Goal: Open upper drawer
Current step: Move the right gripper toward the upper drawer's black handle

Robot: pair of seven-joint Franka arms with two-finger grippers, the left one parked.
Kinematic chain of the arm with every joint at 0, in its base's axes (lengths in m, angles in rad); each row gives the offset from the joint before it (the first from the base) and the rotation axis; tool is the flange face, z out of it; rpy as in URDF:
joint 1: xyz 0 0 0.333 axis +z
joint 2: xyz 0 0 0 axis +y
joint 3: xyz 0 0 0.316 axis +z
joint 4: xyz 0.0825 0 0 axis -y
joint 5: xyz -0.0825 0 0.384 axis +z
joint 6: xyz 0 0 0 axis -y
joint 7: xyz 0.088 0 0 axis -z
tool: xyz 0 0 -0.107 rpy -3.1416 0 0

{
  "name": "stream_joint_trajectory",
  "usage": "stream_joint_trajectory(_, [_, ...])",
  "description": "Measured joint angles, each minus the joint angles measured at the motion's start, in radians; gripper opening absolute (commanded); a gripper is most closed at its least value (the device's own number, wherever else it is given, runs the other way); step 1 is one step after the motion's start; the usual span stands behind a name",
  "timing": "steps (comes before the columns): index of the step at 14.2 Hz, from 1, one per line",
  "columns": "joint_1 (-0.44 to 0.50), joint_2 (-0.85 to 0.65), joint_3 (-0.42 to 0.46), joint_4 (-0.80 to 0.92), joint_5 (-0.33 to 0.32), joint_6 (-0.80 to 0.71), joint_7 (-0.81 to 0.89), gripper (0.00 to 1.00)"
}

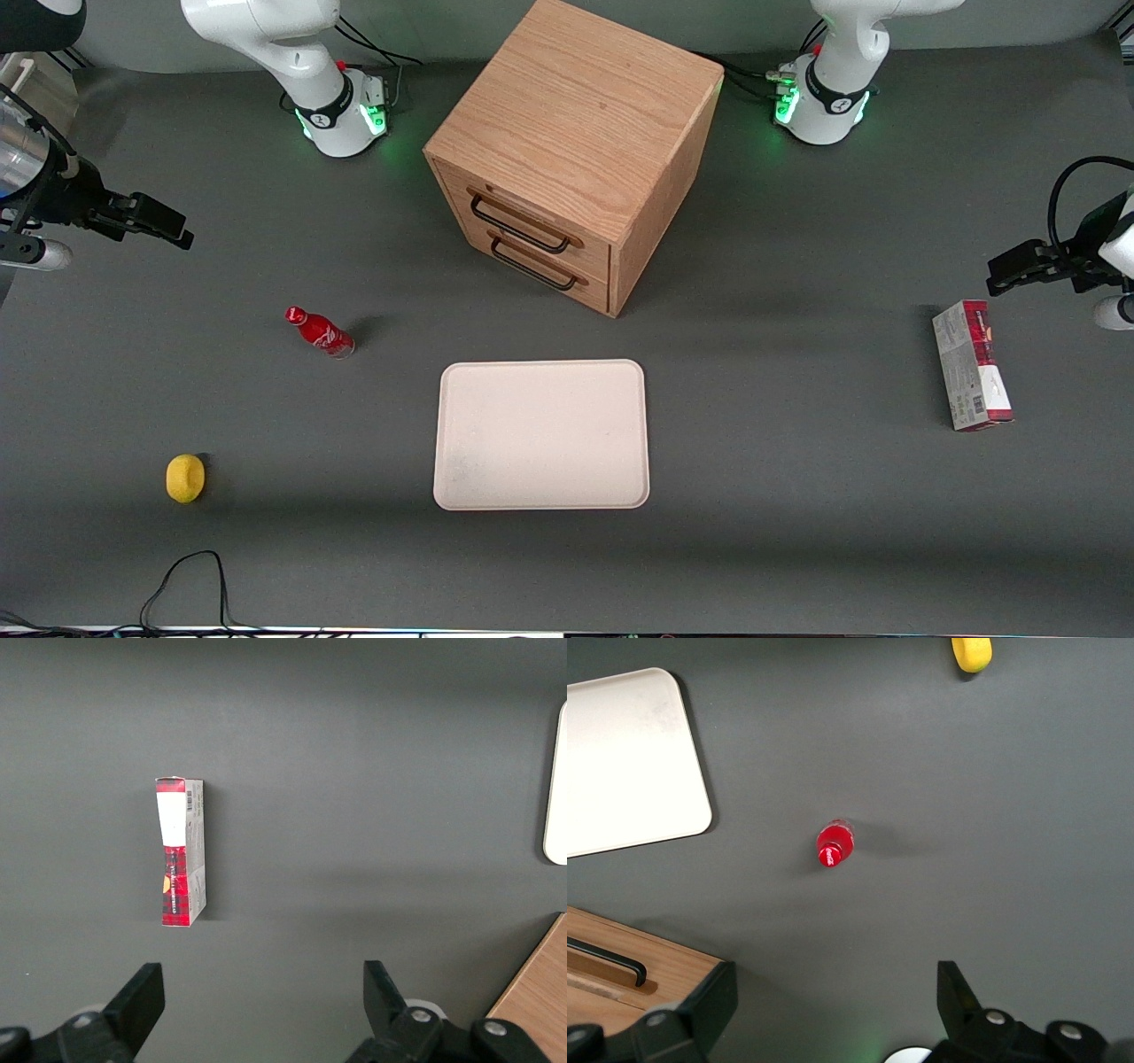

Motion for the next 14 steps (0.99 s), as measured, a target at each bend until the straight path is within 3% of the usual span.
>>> stream_joint_trajectory(4, [0.0, 0.016, 0.001, 0.018, 0.0, 0.017, 0.0, 1.0])
stream_joint_trajectory(8, [0.004, 0.128, 0.028, 0.156, 0.009, 0.018, -0.027, 1.0])
stream_joint_trajectory(14, [0.014, 0.18, 0.274, 0.213, 0.014, 0.006, -0.266, 1.0])
